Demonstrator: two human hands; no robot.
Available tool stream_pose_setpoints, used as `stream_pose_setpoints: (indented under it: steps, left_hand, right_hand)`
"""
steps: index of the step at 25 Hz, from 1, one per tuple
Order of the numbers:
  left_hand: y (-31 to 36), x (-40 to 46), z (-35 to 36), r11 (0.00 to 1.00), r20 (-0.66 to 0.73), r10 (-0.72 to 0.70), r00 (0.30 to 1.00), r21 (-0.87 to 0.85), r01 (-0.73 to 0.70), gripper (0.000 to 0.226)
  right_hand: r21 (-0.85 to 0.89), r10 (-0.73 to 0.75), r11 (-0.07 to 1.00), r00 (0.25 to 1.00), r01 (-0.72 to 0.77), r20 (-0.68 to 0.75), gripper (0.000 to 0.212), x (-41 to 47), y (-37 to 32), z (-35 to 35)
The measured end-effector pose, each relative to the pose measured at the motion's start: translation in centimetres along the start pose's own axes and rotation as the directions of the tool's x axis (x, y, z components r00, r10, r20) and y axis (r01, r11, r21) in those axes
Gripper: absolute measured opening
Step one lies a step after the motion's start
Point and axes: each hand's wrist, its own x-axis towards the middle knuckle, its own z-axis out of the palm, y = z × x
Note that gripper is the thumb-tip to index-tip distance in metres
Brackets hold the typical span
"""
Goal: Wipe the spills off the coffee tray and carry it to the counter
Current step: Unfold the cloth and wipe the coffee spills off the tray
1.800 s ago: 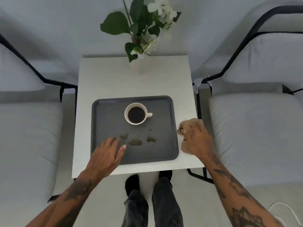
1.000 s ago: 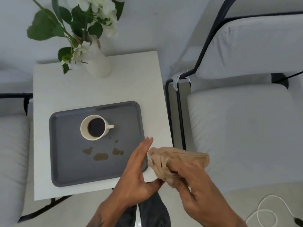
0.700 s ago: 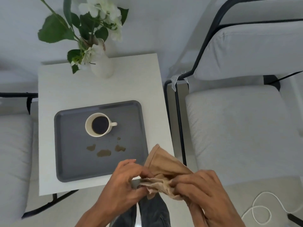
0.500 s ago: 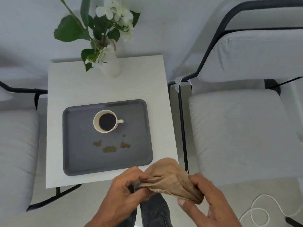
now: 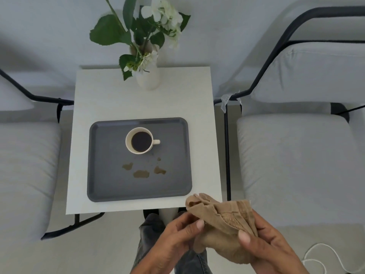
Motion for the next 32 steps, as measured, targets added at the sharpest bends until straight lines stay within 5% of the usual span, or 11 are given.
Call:
stream_pose_setpoints:
  steps: [2, 7, 10, 14, 17, 20, 23, 25, 28, 32]
  left_hand:
    - [0.8, 0.1, 0.6, 0.999, 0.045, 0.039, 0.998, 0.037, -0.04, 0.052]
    - [1.9, 0.1, 1.8, 0.888, -0.148, 0.377, 0.914, 0.336, -0.312, 0.047]
    - [3.1, -0.6, 2.2, 0.778, -0.092, 0.517, 0.851, 0.466, -0.422, 0.037]
    - [5.3, -2.3, 3.1, 0.875, -0.093, 0.471, 0.877, 0.181, -0.45, 0.029]
    - [6.8, -4.0, 4.9, 0.87, -0.089, 0.475, 0.876, 0.2, -0.451, 0.013]
    - [7.3, -5.2, 6.2, 0.778, -0.003, 0.538, 0.843, 0.388, -0.495, 0.01]
    - [6.7, -5.0, 6.2, 0.682, 0.079, 0.579, 0.811, 0.498, -0.536, 0.014]
    - [6.7, -4.7, 6.8, 0.625, 0.186, 0.57, 0.8, 0.534, -0.569, 0.021]
    - [6.8, -5.0, 6.9, 0.581, 0.229, 0.57, 0.79, 0.567, -0.583, 0.016]
    - [7.3, -6.0, 6.2, 0.551, 0.209, 0.609, 0.765, 0.582, -0.598, 0.022]
  right_hand:
    - [0.072, -0.035, 0.997, 0.988, 0.024, 0.153, 0.066, 0.1, -0.4, -0.4]
    - [0.484, -0.033, 0.875, 0.999, 0.021, 0.016, 0.045, -0.5, -1.9, -0.3]
    - [0.468, -0.115, 0.877, 0.993, 0.111, -0.02, 0.046, -0.6, -1.7, -1.2]
    - [0.183, -0.16, 0.967, 0.98, 0.179, -0.115, 0.052, 0.0, -0.8, -2.4]
    - [-0.229, -0.158, 0.97, 0.925, 0.081, -0.345, 0.075, 0.0, 0.6, -3.7]
    - [-0.597, -0.208, 0.8, 0.913, -0.049, -0.352, 0.096, 0.9, 0.4, -3.6]
    - [-0.861, -0.233, 0.508, 0.96, -0.018, -0.157, 0.118, 1.0, 0.1, -3.4]
    - [-0.931, -0.335, 0.33, 0.941, 0.158, 0.041, 0.101, 0.8, -0.6, -2.5]
    - [-0.902, -0.48, 0.183, 0.836, 0.39, 0.264, 0.043, 0.7, -1.0, -1.3]
    - [-0.918, -0.46, 0.095, 0.835, 0.384, 0.302, 0.035, -0.4, -2.7, -1.1]
